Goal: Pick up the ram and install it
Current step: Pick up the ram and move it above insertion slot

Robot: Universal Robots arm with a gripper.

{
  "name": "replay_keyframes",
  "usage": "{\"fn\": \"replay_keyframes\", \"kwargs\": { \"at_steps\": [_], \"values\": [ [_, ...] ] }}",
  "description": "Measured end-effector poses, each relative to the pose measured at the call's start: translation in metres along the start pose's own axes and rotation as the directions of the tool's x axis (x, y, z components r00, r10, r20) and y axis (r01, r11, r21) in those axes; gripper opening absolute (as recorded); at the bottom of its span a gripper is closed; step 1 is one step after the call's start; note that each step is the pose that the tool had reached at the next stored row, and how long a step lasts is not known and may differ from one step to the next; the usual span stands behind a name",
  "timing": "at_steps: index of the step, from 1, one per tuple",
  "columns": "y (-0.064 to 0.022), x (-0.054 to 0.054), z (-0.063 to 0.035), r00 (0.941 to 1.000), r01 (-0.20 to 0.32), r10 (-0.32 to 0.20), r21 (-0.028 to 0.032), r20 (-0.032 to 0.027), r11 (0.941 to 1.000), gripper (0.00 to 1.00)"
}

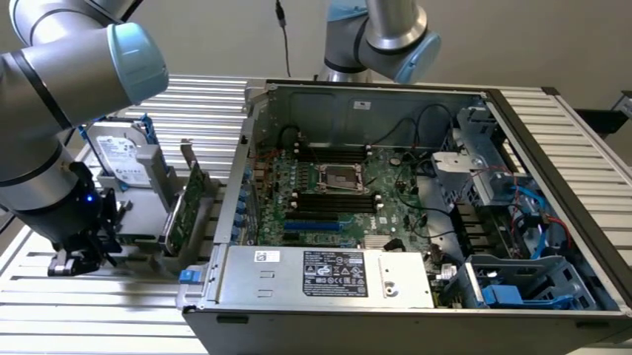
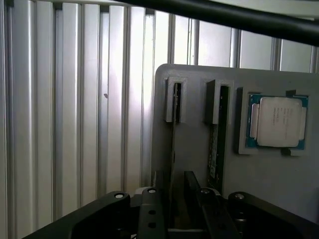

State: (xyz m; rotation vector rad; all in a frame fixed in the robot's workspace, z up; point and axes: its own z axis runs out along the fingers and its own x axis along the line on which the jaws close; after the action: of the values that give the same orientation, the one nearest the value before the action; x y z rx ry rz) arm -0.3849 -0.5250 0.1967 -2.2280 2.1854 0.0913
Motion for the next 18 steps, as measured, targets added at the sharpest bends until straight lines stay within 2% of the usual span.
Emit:
{"fn": "replay_keyframes", "kwargs": {
  "at_steps": [2, 4, 6, 15, 18],
  "values": [
    [0.0, 0.0001, 0.0001, 1.0, 0.0, 0.0, -0.0003, 0.0005, 1.0, 0.29],
    [0.0, 0.0002, 0.0, 1.0, 0.0, 0.0, -0.001, 0.0007, 1.0, 0.16],
    [0.0, 0.0003, 0.0, 1.0, 0.0, 0.0, -0.0016, 0.001, 1.0, 0.14],
    [0.0001, 0.0004, -0.0003, 1.0, 0.0, 0.0, -0.0035, 0.0028, 1.0, 0.14],
    [0.0002, 0.0001, -0.0048, 1.0, 0.0, 0.0, -0.0037, 0.003, 1.0, 0.14]
  ]
}}
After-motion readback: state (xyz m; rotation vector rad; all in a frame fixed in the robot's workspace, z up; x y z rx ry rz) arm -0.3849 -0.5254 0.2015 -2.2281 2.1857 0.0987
